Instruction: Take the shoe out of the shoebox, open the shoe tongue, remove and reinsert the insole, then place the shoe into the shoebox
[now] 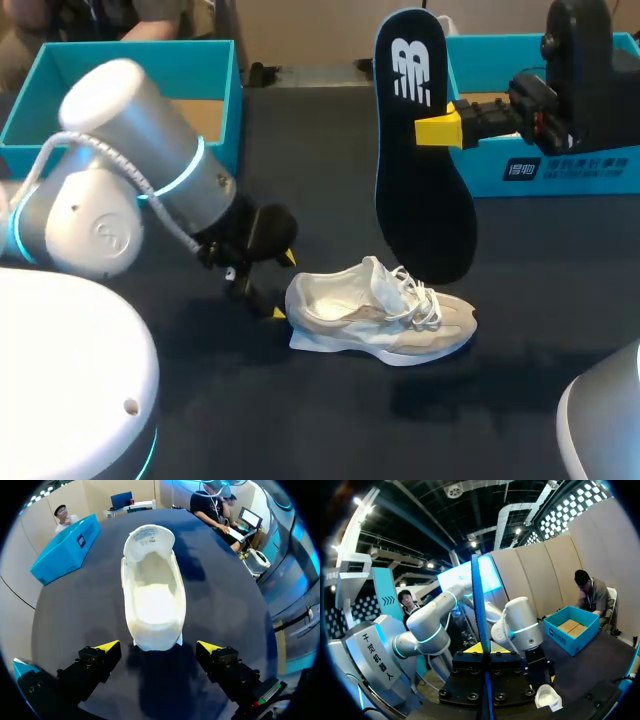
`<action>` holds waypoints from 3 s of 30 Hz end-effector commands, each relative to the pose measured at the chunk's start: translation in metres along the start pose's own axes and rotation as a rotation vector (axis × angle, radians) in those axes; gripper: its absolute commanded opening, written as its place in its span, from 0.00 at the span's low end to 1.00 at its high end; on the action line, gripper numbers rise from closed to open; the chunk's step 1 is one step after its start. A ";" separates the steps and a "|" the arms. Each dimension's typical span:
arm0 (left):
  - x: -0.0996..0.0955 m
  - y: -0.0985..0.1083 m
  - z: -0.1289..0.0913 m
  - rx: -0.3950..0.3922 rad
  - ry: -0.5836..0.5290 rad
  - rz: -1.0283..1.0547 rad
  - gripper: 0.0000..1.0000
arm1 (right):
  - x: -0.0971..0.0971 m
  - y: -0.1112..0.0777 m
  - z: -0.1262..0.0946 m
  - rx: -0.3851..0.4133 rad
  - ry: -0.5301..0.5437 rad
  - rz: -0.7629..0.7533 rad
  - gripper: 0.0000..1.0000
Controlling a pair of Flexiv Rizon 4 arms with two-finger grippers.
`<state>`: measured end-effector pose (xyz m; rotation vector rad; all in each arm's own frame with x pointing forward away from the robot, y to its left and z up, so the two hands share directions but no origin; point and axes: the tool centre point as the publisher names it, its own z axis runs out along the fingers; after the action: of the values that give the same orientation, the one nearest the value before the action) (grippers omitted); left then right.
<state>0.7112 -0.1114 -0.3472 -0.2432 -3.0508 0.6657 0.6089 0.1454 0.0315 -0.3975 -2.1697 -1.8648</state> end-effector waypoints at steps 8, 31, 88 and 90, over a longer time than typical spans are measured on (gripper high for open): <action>0.002 -0.008 -0.003 -0.304 -0.009 -0.042 1.00 | -0.002 0.001 0.003 0.004 0.000 0.002 0.00; -0.019 -0.029 -0.023 -0.343 0.013 0.009 1.00 | -0.002 0.001 0.003 0.004 0.000 0.002 0.00; -0.043 -0.069 0.079 -0.326 0.070 -0.086 0.22 | -0.002 0.001 0.003 0.004 0.000 0.002 0.00; -0.043 -0.069 0.080 -0.336 0.070 -0.088 0.00 | -0.002 0.001 0.003 0.004 0.000 0.002 0.00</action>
<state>0.7395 -0.2116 -0.3878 -0.1273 -3.0686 0.1357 0.6089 0.1454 0.0315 -0.3975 -2.1697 -1.8648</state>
